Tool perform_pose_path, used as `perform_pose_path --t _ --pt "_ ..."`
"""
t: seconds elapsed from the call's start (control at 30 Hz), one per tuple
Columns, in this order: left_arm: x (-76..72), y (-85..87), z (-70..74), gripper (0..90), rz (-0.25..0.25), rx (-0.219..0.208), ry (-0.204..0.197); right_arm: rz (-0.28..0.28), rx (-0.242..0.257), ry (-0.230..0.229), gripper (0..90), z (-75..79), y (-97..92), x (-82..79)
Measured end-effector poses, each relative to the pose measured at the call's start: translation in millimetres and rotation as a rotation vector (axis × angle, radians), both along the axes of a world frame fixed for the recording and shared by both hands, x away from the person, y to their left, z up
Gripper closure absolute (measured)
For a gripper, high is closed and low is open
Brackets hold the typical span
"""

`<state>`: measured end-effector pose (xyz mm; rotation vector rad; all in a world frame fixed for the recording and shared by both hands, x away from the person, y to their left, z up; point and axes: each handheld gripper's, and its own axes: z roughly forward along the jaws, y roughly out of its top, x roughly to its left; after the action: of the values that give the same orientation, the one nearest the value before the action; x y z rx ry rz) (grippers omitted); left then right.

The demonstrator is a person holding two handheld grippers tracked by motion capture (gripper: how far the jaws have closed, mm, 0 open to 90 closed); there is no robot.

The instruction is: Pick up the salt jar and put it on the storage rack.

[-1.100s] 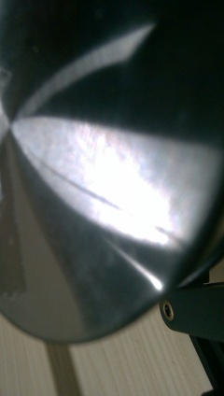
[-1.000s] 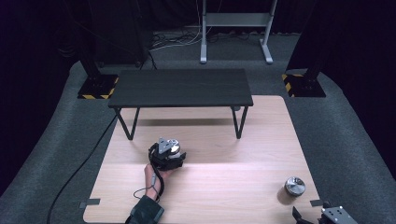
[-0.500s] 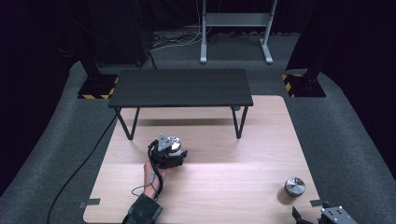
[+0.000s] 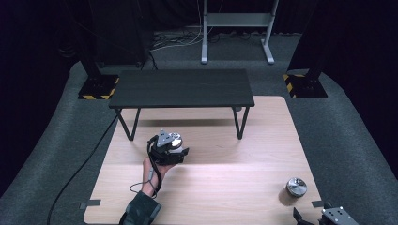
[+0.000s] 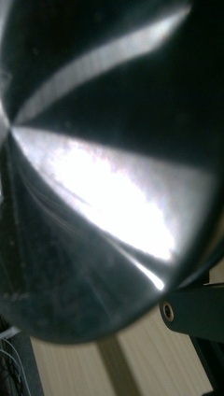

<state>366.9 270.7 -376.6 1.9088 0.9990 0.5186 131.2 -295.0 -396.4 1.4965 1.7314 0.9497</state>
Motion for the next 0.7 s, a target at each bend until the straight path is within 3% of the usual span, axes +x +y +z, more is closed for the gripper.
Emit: perform_pose_path --t 0.17,0.5,0.7 --pt "1.5 -2.1 7.9 30.7 -0.015 0.019 -0.011 -0.002 0.000 -0.002 0.0 -0.5 -0.7 -0.5" --pt "5.6 1.7 16.9 30.7 -0.031 0.003 -0.001 -0.002 0.001 0.014 0.0 -2.4 -1.0 3.1" --pt "7.2 1.3 27.9 30.7 -0.042 0.000 -0.017 0.002 0.004 0.002 0.0 -2.5 -1.1 1.2"
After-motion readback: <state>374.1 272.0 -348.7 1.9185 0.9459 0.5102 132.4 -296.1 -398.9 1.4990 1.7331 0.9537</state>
